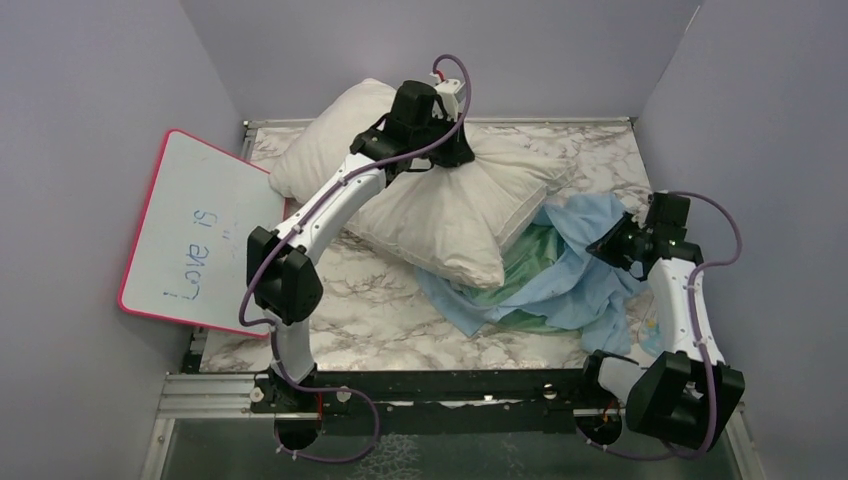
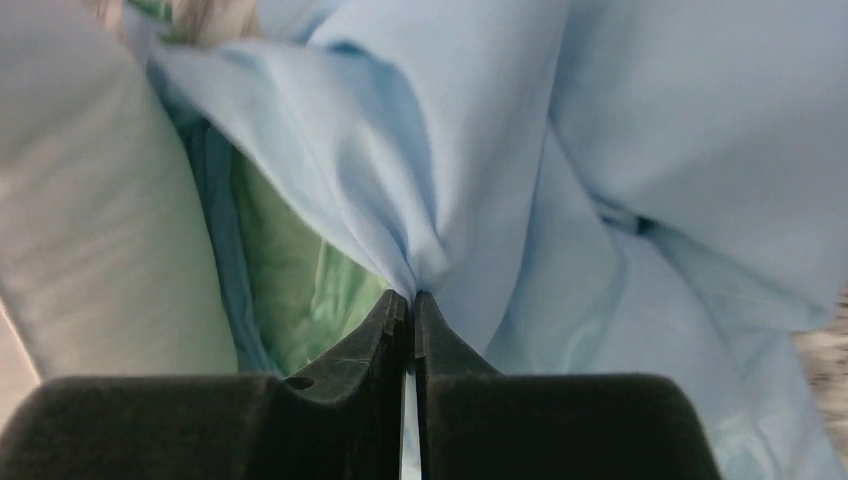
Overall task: Remove the pillowcase from the pillow
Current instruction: Remove the pillow from the pillowcase.
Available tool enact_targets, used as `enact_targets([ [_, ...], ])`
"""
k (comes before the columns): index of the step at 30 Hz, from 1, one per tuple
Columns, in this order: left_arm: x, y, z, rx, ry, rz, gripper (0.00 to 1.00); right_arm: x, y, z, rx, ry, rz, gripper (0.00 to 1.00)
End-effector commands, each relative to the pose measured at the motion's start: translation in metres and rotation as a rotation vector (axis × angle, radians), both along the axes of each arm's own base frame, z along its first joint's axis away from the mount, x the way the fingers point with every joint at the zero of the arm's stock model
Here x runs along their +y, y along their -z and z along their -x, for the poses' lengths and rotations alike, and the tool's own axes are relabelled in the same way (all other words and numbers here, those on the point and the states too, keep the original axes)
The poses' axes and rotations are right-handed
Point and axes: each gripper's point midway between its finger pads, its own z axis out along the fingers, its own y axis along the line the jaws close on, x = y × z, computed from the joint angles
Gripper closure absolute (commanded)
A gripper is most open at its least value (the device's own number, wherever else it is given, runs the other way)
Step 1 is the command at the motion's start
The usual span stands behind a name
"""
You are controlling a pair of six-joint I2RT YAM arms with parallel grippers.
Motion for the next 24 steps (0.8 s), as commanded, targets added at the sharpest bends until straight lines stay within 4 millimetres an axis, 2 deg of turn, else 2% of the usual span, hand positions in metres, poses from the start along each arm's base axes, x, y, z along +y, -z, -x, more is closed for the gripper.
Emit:
enact_targets([
  [1,-0.012,-0.066,-0.011,-0.076,0.032,0.166,1.0,0.047,0.002,0.005,-0.057,-0.214,-0.149,0.88],
  [5,-0.017,-0.078,-0.016,-0.088,0.031,0.195,1.0,0.083,0.016,0.014,-0.037,-0.329,-0.196,0.85],
  [10,-0.02,-0.088,-0.031,-0.1,-0.014,0.222,1.0,0.135,0.021,0.025,-0.053,-0.438,-0.196,0.79],
  [11,-0.022,-0.099,-0.046,-0.123,-0.061,0.243,1.0,0.159,0.028,0.038,-0.075,-0.486,-0.198,0.76],
  [15,-0.029,-0.103,-0.054,-0.119,-0.062,0.27,1.0,0.178,0.041,0.055,-0.044,-0.57,-0.204,0.67],
  [19,-0.029,-0.094,-0.055,-0.101,-0.07,0.26,1.0,0.194,0.051,0.07,-0.008,-0.623,-0.177,0.57],
  [22,-0.025,-0.092,-0.056,-0.106,-0.089,0.249,1.0,0.198,0.047,0.072,-0.062,-0.618,-0.169,0.36],
  [24,-0.023,-0.093,-0.058,-0.114,-0.104,0.242,1.0,0.202,0.041,0.075,-0.103,-0.653,-0.179,0.32],
])
